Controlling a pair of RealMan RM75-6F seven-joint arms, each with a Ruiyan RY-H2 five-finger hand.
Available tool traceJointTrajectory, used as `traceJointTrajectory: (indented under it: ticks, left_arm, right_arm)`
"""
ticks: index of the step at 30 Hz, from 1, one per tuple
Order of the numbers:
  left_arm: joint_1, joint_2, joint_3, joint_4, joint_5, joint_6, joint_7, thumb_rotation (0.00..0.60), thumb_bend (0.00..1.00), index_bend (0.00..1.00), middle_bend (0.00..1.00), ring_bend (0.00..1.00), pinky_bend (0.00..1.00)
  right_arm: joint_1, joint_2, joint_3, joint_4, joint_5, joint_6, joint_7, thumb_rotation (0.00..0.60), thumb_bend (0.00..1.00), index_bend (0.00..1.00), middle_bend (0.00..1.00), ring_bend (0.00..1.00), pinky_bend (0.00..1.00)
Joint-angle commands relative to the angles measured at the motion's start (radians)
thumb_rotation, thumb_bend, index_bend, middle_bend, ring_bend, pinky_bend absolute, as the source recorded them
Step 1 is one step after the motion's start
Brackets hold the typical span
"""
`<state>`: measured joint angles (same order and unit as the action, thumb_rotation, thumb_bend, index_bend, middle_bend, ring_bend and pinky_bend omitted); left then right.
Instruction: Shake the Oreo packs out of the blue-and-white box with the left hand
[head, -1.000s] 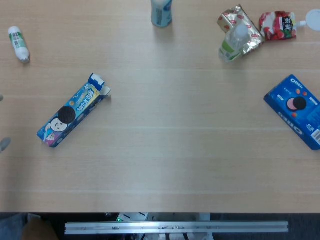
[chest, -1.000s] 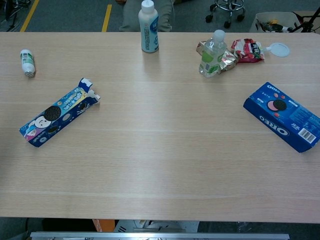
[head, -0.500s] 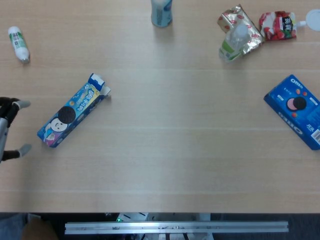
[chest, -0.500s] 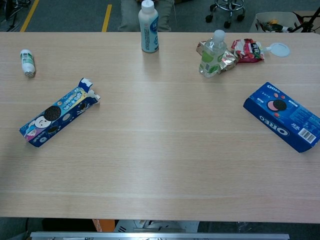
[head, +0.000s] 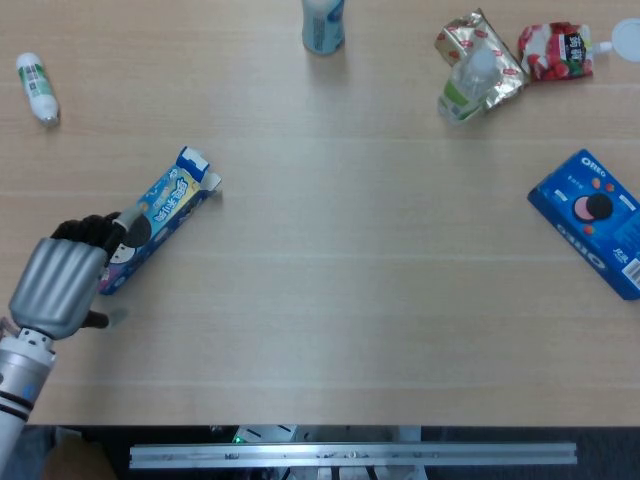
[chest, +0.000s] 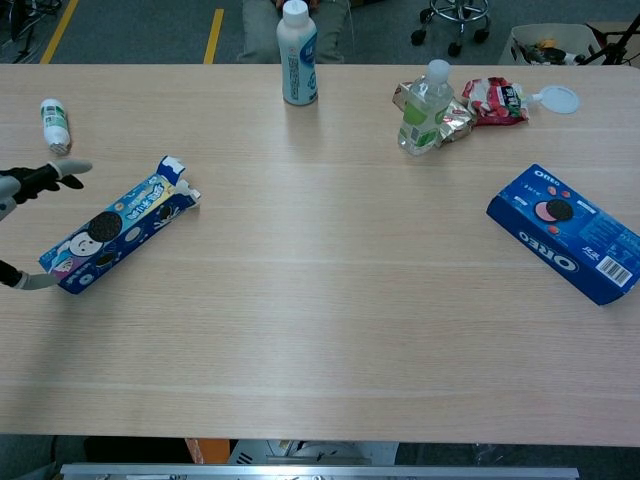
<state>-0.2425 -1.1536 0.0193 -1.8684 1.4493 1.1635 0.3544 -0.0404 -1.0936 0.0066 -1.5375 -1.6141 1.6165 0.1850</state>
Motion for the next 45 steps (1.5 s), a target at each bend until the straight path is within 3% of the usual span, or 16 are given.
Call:
traceJointTrajectory:
  ticks: [1,8,12,20,30,39,42,45]
  left_arm:
    - [-0.026,-0.07,-0.008,0.025,-0.076,-0.041,0.081,0.6,0.06,0.0,0.17,0.19,0.23]
    - [-0.055,-0.187,-0.041,0.114,-0.205,-0.054,0.184,0.6,0.06,0.0,0.13,0.16,0.23]
    - [-0.065,-0.223,-0.056,0.154,-0.266,-0.059,0.186,0.529,0.06,0.0,0.13,0.16,0.23]
    - [-0.086,-0.276,-0.062,0.239,-0.331,-0.063,0.205,0.518,0.06,0.0,0.13,0.16,0.23]
    - [-0.112,-0.309,-0.076,0.333,-0.415,-0.102,0.179,0.53,0.06,0.0,0.13,0.16,0.23]
    - [-0.141,-0.351,-0.094,0.45,-0.45,-0.097,0.211,0.6,0.06,0.0,0.13,0.16,0.23]
    - [-0.151,-0.355,-0.102,0.49,-0.466,-0.106,0.21,0.599,0.06,0.04,0.13,0.16,0.23]
    - [-0.15,-0.355,-0.104,0.516,-0.473,-0.114,0.189,0.599,0.06,0.16,0.17,0.2,0.25]
  right_arm:
    - [-0.001,0.001,-0.005,0.003,0.005,-0.009,0.012,0.6,0.33,0.41,0.44,0.46,0.46]
    - [-0.006,0.003,-0.007,0.008,0.011,-0.011,0.029,0.6,0.33,0.41,0.44,0.46,0.46]
    - [-0.011,0.002,-0.008,0.016,0.012,-0.004,0.048,0.6,0.33,0.41,0.44,0.46,0.46]
    - [-0.015,0.002,-0.011,0.022,0.017,-0.007,0.064,0.6,0.33,0.41,0.44,0.46,0.46]
    - [-0.017,-0.001,-0.008,0.028,0.021,-0.005,0.081,0.6,0.33,0.41,0.44,0.46,0.46]
    - [-0.02,-0.002,-0.008,0.029,0.022,-0.004,0.088,0.6,0.33,0.41,0.44,0.46,0.46]
    - [-0.022,-0.002,-0.008,0.031,0.023,-0.003,0.092,0.6,0.33,0.41,0.44,0.46,0.46]
    - [-0.022,-0.002,-0.008,0.033,0.024,-0.004,0.095,0.6,0.33,0.41,0.44,0.46,0.46]
